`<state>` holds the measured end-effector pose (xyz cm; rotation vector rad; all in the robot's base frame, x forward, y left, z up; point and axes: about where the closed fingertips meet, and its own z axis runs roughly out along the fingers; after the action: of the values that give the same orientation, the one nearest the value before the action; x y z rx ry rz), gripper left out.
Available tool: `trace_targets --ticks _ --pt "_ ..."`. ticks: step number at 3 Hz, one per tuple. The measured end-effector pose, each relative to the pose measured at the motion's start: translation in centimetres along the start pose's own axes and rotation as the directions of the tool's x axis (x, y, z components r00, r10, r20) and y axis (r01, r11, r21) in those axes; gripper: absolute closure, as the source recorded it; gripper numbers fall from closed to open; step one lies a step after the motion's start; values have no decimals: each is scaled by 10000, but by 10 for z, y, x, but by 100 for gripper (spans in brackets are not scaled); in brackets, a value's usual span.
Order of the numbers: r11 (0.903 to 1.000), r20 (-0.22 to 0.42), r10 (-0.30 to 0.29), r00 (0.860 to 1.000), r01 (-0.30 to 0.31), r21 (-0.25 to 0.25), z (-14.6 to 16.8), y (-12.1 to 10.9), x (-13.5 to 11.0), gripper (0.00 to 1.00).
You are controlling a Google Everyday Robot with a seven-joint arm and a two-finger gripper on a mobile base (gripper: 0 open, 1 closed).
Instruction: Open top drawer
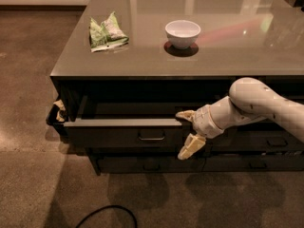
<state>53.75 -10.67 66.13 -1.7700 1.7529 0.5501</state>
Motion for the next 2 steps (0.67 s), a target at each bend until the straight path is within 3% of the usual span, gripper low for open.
trace_targets --ticks 2 --pt "9991 -381 354 9986 -363 -230 4 -4 5 64"
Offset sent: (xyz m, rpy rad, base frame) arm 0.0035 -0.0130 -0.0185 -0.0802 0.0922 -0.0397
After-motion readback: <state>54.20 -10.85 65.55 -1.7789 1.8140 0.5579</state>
